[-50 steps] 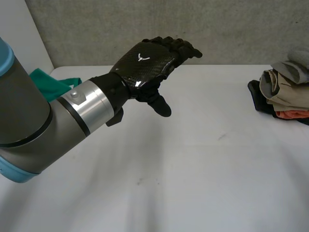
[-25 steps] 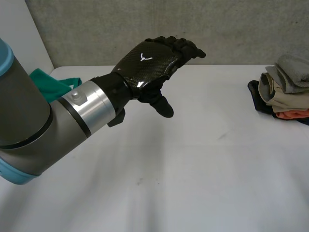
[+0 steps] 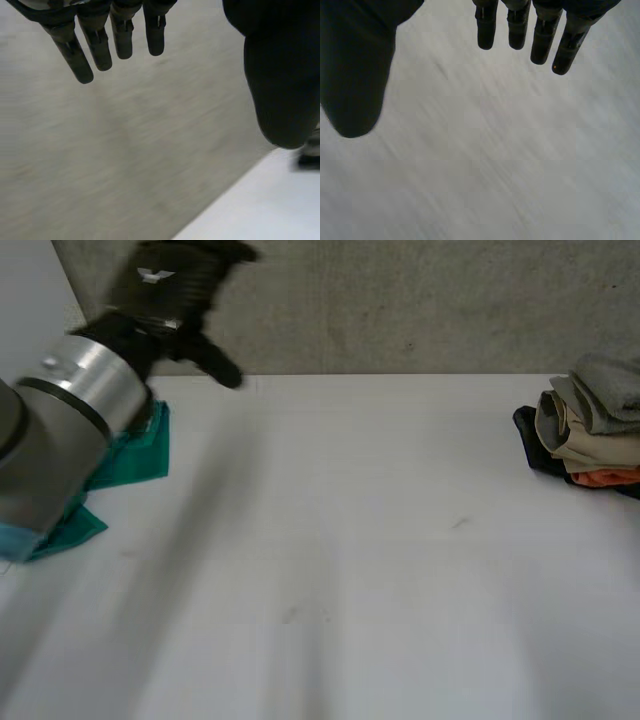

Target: Fold the laundry.

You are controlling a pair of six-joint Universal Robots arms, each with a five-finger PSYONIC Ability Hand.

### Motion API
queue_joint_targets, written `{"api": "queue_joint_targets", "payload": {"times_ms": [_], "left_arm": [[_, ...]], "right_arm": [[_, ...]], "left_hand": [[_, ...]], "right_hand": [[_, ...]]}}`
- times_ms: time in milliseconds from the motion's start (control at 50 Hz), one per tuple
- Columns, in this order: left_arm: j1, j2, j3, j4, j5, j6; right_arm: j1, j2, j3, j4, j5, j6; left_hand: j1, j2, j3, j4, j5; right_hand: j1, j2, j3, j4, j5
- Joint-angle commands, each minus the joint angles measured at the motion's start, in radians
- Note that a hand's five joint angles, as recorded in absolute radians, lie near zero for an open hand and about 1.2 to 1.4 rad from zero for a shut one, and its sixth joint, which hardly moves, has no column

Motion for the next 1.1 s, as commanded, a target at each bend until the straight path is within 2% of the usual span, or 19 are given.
{"api": "queue_joint_targets", "payload": {"times_ms": [20,120,140,240,360,440,520,540,560,600,680,760,820,920,980,1000,1100], "left_arm": [[0.281,-0.182,-0.004,0.033,-0.044,0.260],[0.405,-0.366,0.014,0.041,-0.017,0.508],[0.457,-0.427,0.032,0.040,-0.014,0.601],[0.523,-0.602,0.105,0.035,0.003,0.762],[0.541,-0.689,0.164,0.040,0.032,0.777],[0.546,-0.727,0.195,0.040,0.046,0.775],[0.542,-0.735,0.210,0.040,0.077,0.766],[0.538,-0.732,0.212,0.040,0.084,0.748],[0.534,-0.730,0.211,0.040,0.086,0.737],[0.526,-0.725,0.206,0.040,0.083,0.714],[0.462,-0.640,0.177,0.040,0.083,0.656],[0.379,-0.467,0.105,0.047,0.091,0.547],[0.266,-0.351,0.051,0.064,0.095,0.411],[0.042,-0.232,-0.022,0.072,0.095,0.195],[-0.044,-0.236,-0.040,0.072,0.092,0.139],[-0.113,-0.266,-0.032,0.072,0.088,0.110],[-0.287,-0.423,0.046,0.095,0.059,0.074]], "right_arm": [[0.361,-0.049,0.335,-0.149,-0.186,0.090],[0.474,0.029,0.444,-0.117,-0.196,0.022],[0.494,0.061,0.467,-0.105,-0.194,-0.014],[0.519,0.144,0.501,-0.059,-0.161,-0.134],[0.508,0.187,0.504,-0.008,-0.056,-0.246],[0.507,0.188,0.506,0.001,-0.029,-0.282],[0.507,0.188,0.510,0.001,-0.019,-0.279],[0.507,0.188,0.513,0.001,-0.018,-0.279],[0.505,0.187,0.516,0.001,-0.018,-0.279],[0.499,0.187,0.524,0.000,-0.019,-0.276],[0.473,0.181,0.526,-0.004,-0.015,-0.268],[0.453,0.170,0.521,-0.004,-0.004,-0.268],[0.451,0.162,0.516,-0.004,0.016,-0.266],[0.447,0.158,0.504,-0.002,0.109,-0.266],[0.447,0.158,0.495,0.000,0.143,-0.266],[0.447,0.158,0.492,0.000,0.160,-0.266],[0.441,0.158,0.487,-0.002,0.175,-0.266]], "left_hand": [[-0.040,-0.032,-0.038,-0.029,-0.027],[-0.040,-0.032,-0.038,-0.029,-0.027],[-0.037,-0.029,-0.035,-0.027,-0.024],[-0.029,-0.020,-0.026,-0.018,-0.015],[0.048,0.056,0.050,0.058,0.061],[0.271,0.279,0.273,0.281,0.284],[0.792,0.801,0.794,0.803,0.806],[1.044,1.052,1.046,1.054,1.057],[1.159,1.167,1.161,1.170,1.173],[1.160,1.169,1.162,1.171,1.174],[1.160,1.169,1.162,1.171,1.174],[1.160,1.169,1.162,1.171,1.174],[1.160,1.169,1.162,1.171,1.174],[1.160,1.169,1.162,1.171,1.174],[1.160,1.169,1.162,1.171,1.174],[1.160,1.169,1.162,1.171,1.174],[1.160,1.169,1.162,1.171,1.174]], "right_hand": [[-0.030,-0.054,-0.037,-0.059,-0.072],[-0.030,-0.054,-0.037,-0.059,-0.072],[-0.030,-0.054,-0.037,-0.059,-0.072],[-0.030,-0.054,-0.037,-0.059,-0.072],[-0.030,-0.054,-0.037,-0.059,-0.072],[-0.030,-0.054,-0.037,-0.059,-0.072],[-0.030,-0.054,-0.037,-0.059,-0.072],[-0.030,-0.054,-0.037,-0.059,-0.072],[-0.030,-0.054,-0.037,-0.059,-0.072],[-0.030,-0.054,-0.037,-0.059,-0.072],[-0.030,-0.054,-0.037,-0.059,-0.072],[-0.030,-0.054,-0.037,-0.059,-0.072],[-0.030,-0.054,-0.037,-0.059,-0.072],[-0.030,-0.054,-0.037,-0.059,-0.072],[-0.030,-0.054,-0.037,-0.059,-0.072],[-0.030,-0.054,-0.037,-0.059,-0.072],[-0.030,-0.054,-0.037,-0.059,-0.072]]}}
